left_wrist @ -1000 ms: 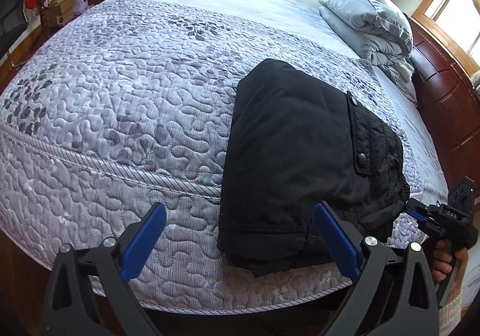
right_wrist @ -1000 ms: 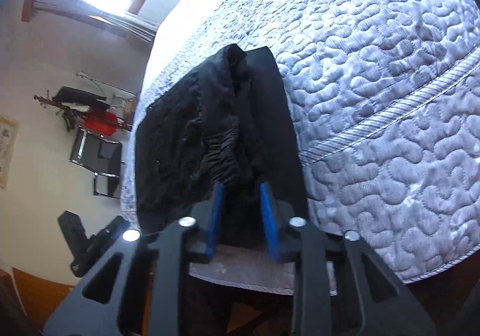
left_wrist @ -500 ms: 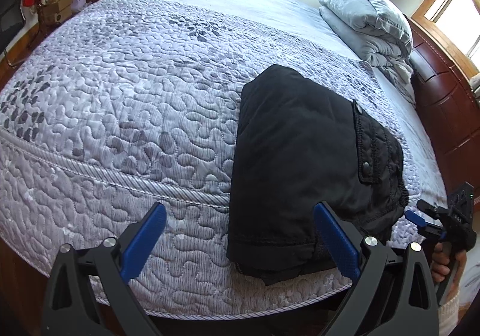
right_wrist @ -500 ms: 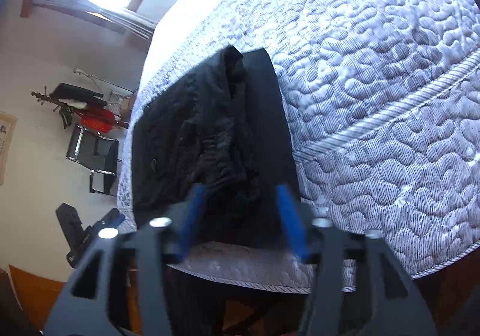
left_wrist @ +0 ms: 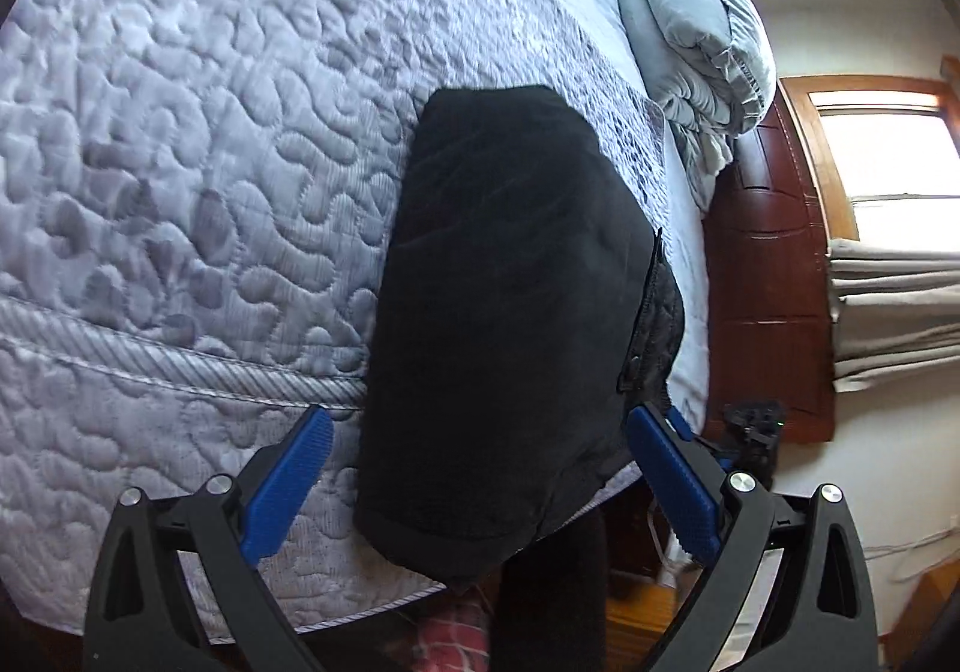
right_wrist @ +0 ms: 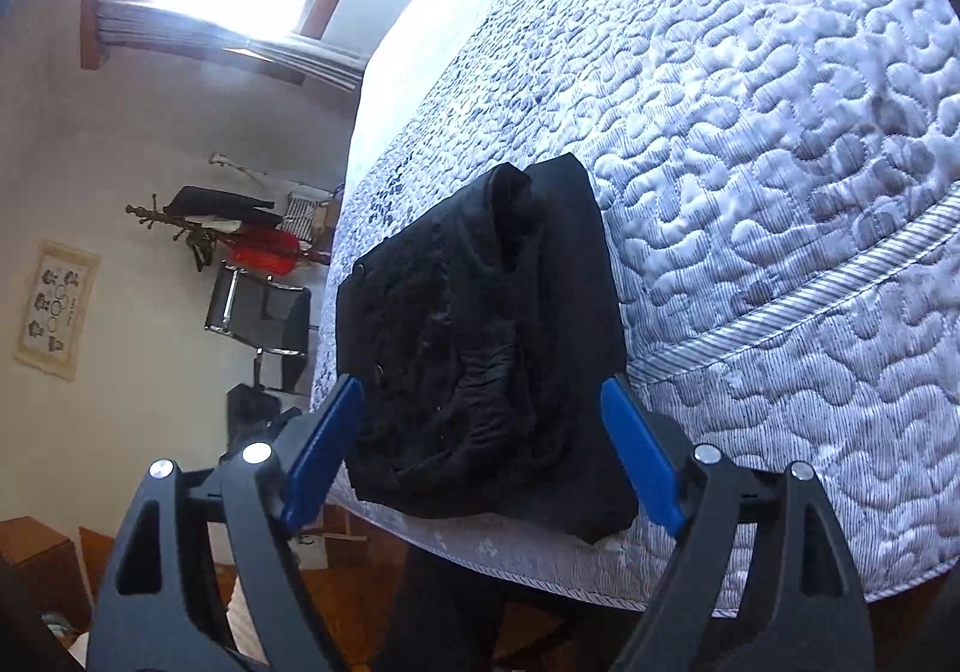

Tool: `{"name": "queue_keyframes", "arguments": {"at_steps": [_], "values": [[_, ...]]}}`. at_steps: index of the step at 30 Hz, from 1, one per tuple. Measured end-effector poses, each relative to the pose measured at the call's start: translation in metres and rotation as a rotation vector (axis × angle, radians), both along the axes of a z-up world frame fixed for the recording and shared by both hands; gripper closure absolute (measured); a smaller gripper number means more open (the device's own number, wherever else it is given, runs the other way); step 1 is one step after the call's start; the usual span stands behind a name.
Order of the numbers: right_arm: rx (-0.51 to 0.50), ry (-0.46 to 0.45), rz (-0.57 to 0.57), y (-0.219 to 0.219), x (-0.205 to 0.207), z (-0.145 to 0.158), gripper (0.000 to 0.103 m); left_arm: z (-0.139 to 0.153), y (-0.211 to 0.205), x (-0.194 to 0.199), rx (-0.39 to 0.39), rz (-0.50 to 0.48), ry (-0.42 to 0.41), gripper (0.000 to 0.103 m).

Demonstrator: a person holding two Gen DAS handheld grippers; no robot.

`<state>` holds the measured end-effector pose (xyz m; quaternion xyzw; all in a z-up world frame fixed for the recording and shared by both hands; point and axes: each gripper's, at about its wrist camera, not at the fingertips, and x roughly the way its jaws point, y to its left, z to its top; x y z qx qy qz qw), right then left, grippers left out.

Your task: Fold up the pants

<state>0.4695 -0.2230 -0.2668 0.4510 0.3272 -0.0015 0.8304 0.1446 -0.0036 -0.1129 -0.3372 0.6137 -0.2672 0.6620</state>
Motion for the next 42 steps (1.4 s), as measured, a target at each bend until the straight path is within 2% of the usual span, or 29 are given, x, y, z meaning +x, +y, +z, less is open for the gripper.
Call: {"name": "queue_keyframes", "arguments": {"at_steps": [3, 8, 20, 25, 31, 37, 42], "values": [[0.046, -0.004, 0.018, -0.009, 0.003, -0.009, 0.019, -0.012, -0.002, 0.008, -0.072, -0.035, 0.028, 0.004], [0.107, -0.002, 0.037, -0.02, 0.011, -0.029, 0.019, -0.028, -0.016, 0.021, -0.146, -0.116, 0.048, 0.004], [0.117, 0.019, 0.121, -0.031, 0.036, -0.045, 0.016, -0.049, -0.038, 0.05, -0.181, -0.208, 0.091, 0.004], [0.126, 0.037, 0.152, -0.031, 0.048, -0.05, 0.016, -0.056, -0.047, 0.059, -0.225, -0.229, 0.114, 0.004], [0.188, -0.012, 0.175, -0.032, 0.055, -0.058, 0.013, -0.054, -0.069, 0.062, -0.184, -0.276, 0.111, 0.004], [0.237, -0.041, 0.202, -0.036, 0.056, -0.063, 0.011, -0.053, -0.073, 0.06, -0.177, -0.276, 0.108, 0.004], [0.219, -0.007, 0.239, -0.031, 0.068, -0.063, 0.01, -0.058, -0.072, 0.054, -0.172, -0.277, 0.106, 0.004]]}}
